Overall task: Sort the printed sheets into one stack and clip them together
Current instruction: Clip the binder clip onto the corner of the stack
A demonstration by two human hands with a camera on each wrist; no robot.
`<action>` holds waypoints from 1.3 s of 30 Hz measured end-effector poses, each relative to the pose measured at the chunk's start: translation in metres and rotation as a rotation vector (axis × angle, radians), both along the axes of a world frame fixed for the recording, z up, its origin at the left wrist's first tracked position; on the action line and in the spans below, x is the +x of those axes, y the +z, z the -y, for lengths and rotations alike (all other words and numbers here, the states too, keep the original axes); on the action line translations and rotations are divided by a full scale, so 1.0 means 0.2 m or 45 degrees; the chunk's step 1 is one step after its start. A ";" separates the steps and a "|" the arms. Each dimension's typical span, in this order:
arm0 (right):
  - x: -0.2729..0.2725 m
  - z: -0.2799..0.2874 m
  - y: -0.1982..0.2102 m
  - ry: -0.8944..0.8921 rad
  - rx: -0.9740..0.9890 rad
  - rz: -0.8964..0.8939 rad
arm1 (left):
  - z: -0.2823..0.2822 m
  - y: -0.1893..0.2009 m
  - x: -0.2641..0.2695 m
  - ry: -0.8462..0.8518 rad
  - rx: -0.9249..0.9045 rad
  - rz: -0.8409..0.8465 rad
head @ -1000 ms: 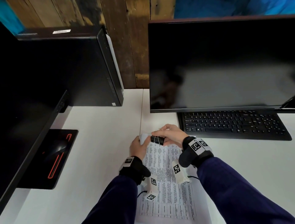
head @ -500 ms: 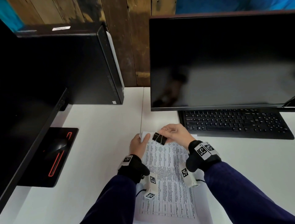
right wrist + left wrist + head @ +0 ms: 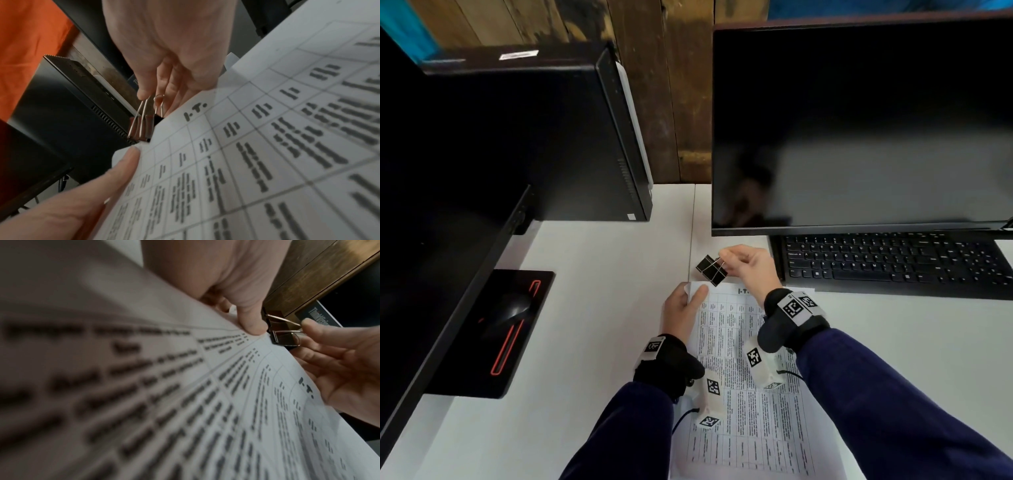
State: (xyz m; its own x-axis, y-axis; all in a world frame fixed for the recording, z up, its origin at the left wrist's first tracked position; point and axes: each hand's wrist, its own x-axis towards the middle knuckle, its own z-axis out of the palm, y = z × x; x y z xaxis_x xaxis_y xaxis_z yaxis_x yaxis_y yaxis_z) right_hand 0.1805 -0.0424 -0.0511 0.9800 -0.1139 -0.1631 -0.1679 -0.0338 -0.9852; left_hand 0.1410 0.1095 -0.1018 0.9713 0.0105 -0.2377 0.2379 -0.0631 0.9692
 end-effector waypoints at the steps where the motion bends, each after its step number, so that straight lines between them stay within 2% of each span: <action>1: 0.01 0.00 0.00 0.030 -0.027 -0.013 | 0.00 0.00 0.00 0.001 0.001 0.004; 10: 0.10 0.09 -0.01 0.357 -0.099 -0.204 | -0.01 -0.05 0.02 0.022 0.001 -0.003; 15: 0.13 0.12 -0.03 0.455 -0.080 -0.271 | -0.02 -0.09 0.02 0.223 -0.060 -0.075; 18: 0.14 0.11 -0.03 0.544 -0.087 -0.294 | -0.02 -0.12 0.03 0.257 -0.070 -0.056; 26: 0.21 0.05 0.01 0.799 -0.333 -0.367 | -0.02 -0.13 0.03 0.317 -0.037 -0.013; 30: 0.18 0.02 0.05 0.815 -0.366 -0.454 | -0.02 -0.13 0.04 0.325 -0.008 -0.029; 32: 0.16 0.01 0.04 0.779 -0.501 -0.335 | -0.02 -0.14 0.04 0.317 -0.011 -0.043; 35: 0.07 -0.03 0.04 0.581 -0.947 0.038 | -0.02 -0.13 0.04 0.312 -0.033 -0.074; 39: -0.23 -0.12 0.03 0.329 -1.089 0.410 | -0.01 -0.10 0.03 0.340 -0.060 -0.102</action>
State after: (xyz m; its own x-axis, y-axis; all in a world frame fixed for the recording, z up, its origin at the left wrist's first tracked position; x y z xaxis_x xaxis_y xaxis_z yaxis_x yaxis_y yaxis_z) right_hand 0.1349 -0.0187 -0.0443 0.9750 0.1568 0.1575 0.2208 -0.7634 -0.6070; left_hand 0.1479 0.1117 -0.1209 0.9137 0.2508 -0.3197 0.3158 0.0569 0.9471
